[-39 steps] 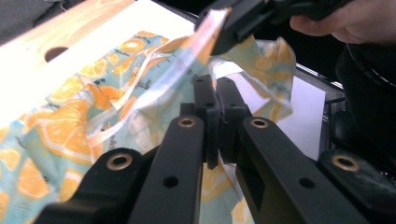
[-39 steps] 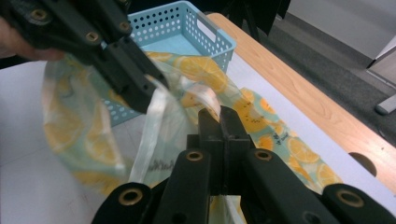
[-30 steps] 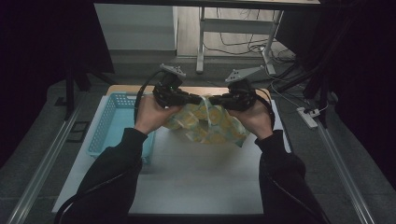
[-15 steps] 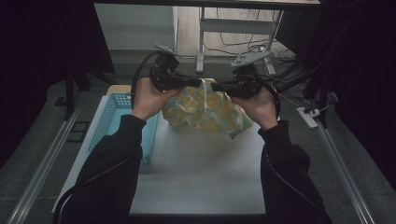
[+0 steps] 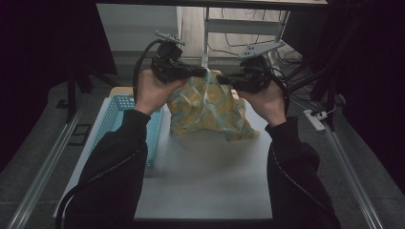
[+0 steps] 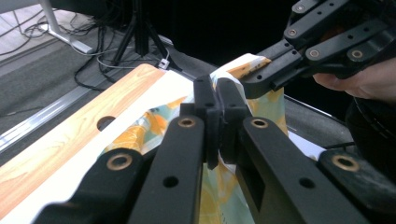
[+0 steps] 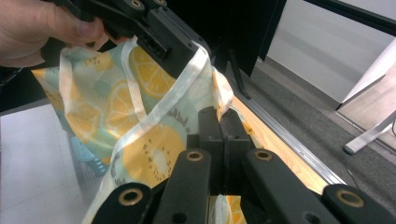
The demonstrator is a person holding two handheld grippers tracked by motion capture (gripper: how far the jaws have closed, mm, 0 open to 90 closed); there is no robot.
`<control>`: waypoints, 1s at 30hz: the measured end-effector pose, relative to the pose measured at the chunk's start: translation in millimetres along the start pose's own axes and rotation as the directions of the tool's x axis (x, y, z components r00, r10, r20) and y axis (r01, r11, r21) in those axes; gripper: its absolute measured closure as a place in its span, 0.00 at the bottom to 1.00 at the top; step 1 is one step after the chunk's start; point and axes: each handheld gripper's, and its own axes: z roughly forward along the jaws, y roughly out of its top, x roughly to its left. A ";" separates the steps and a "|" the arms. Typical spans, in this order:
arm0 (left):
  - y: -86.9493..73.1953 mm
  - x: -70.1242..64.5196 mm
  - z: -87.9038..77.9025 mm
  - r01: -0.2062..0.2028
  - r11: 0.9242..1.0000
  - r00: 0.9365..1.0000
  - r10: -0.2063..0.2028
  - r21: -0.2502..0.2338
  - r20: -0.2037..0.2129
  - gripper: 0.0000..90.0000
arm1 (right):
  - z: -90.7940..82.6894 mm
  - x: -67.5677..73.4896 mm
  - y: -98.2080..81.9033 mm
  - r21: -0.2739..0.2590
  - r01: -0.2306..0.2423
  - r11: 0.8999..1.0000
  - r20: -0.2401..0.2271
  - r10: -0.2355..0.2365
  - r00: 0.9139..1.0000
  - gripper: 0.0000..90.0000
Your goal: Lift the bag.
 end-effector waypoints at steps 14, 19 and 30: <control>-1.6 14.1 19.9 -0.002 1.000 0.998 0.004 0.022 -0.061 0.96 | 13.3 -14.6 -11.0 0.020 -0.042 0.999 0.034 0.042 0.999 0.99; -8.1 20.2 28.0 0.004 0.999 0.998 -0.001 0.037 -0.062 0.91 | 18.2 -17.6 -16.2 0.025 -0.053 0.998 0.037 0.052 0.998 0.96; -18.5 28.4 27.8 -0.003 1.000 0.999 0.002 -0.019 -0.041 0.51 | 22.5 -23.1 -26.8 0.010 -0.095 0.995 0.044 0.094 0.995 0.68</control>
